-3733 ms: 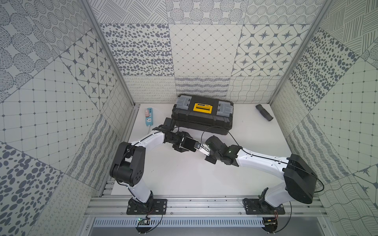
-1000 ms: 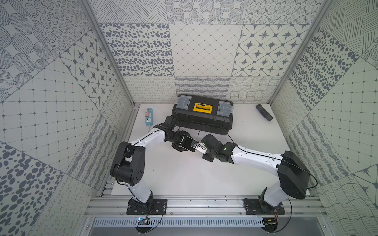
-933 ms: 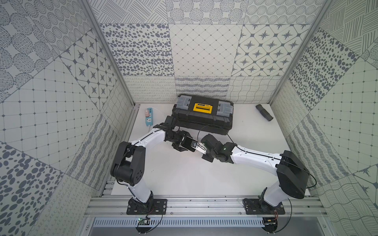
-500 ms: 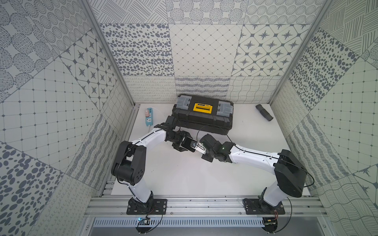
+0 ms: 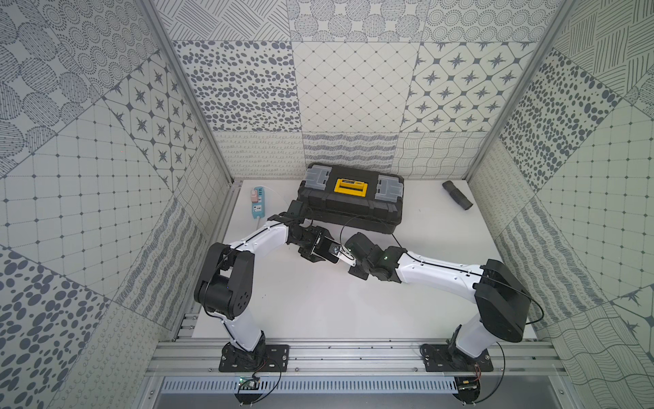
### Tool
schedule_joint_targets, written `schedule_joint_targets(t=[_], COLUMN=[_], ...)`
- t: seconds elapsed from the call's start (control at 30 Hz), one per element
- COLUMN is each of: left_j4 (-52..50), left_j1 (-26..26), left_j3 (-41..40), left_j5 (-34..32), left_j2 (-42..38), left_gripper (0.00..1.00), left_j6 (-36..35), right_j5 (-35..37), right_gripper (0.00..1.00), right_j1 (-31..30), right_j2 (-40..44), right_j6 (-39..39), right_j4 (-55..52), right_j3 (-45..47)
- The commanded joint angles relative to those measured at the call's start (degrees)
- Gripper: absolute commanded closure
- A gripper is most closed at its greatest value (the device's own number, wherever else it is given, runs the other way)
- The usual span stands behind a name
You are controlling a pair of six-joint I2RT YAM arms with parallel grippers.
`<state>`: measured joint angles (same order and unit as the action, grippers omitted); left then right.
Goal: Plug the charging cable into the phone
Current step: Insert the charging cable into the phone.
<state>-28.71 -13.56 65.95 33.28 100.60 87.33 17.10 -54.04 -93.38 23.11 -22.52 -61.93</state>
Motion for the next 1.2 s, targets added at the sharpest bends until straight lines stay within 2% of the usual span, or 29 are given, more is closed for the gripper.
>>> schedule_joint_targets(t=[0.0,0.53,0.77,1.17], left_j4=[5.1,20.0,21.9,19.6], left_j1=[-1.4,-2.2,-2.0,-2.1], left_j3=[-2.0,-7.7,-7.9,-5.5], left_j5=[8.0,12.1,12.7,12.2], left_j2=[-0.4,-1.2,-1.9,-1.4], left_gripper=[1.0,1.0,1.0,1.0], left_j6=[3.5,13.7,15.3,13.2], right_j5=[1.8,2.7,2.6,2.5], right_gripper=[1.0,1.0,1.0,1.0], right_j1=[-0.3,-0.2,-0.1,-0.2], right_j2=[0.7,3.0,4.2,4.4], right_j6=[-0.2,0.8,1.9,2.3], right_j4=[7.1,8.6,10.5,10.1], right_j3=[-0.5,2.9,4.3,3.0])
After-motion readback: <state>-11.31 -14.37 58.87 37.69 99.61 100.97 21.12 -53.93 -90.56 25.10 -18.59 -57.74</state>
